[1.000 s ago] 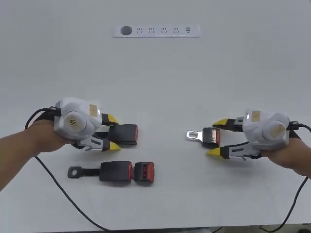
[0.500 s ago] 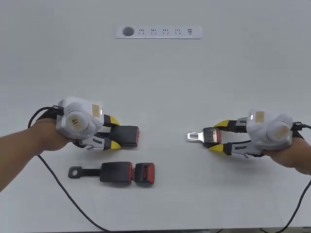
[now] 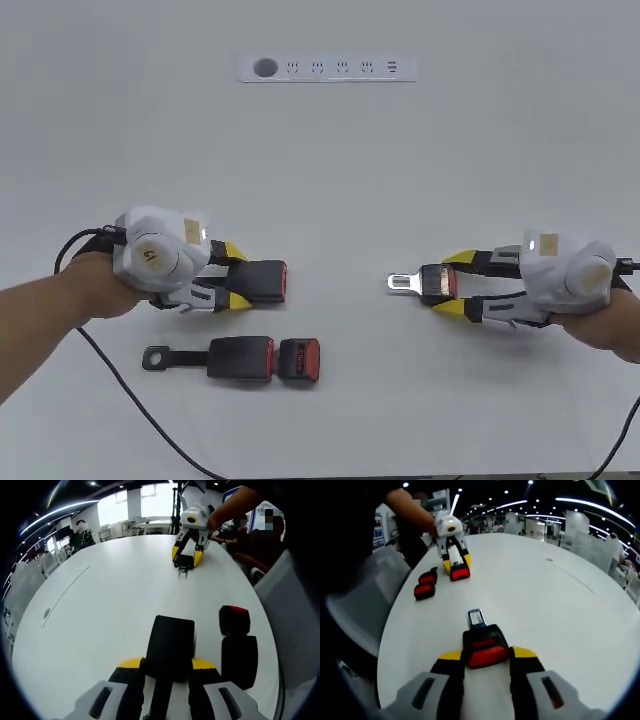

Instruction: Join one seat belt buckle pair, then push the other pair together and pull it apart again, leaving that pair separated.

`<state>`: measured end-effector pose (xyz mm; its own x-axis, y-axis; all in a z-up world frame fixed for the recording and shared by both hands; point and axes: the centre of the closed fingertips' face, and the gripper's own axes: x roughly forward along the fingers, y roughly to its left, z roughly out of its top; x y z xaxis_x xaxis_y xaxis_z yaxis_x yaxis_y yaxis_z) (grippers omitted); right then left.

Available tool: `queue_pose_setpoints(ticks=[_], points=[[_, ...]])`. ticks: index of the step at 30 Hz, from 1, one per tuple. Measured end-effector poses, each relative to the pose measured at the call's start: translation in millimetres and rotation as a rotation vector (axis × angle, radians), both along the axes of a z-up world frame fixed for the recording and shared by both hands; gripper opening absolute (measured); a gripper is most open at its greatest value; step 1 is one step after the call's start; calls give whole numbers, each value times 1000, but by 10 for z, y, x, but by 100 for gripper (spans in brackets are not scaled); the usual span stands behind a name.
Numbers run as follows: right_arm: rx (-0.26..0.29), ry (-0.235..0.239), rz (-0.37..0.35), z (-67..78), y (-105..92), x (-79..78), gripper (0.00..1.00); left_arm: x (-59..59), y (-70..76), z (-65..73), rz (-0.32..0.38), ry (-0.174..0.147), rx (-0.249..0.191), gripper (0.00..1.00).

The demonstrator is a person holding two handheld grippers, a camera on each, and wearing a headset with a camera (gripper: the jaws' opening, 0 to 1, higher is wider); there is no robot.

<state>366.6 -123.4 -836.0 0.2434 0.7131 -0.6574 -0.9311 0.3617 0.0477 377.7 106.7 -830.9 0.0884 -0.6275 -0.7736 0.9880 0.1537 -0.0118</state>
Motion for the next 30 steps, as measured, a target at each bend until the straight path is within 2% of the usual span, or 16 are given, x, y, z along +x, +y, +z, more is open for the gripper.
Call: queue_pose_setpoints(ticks=[9,18,30], points=[[21,-3,-22,-5,23,7,35,6,2,-31,4,7,3,35],[37,-6,-11,-4,169,57,35,13,-6,-49,4,12,6,35],[75,-7,13,9,470,94,35,25,-19,-61,7,19,5,35]])
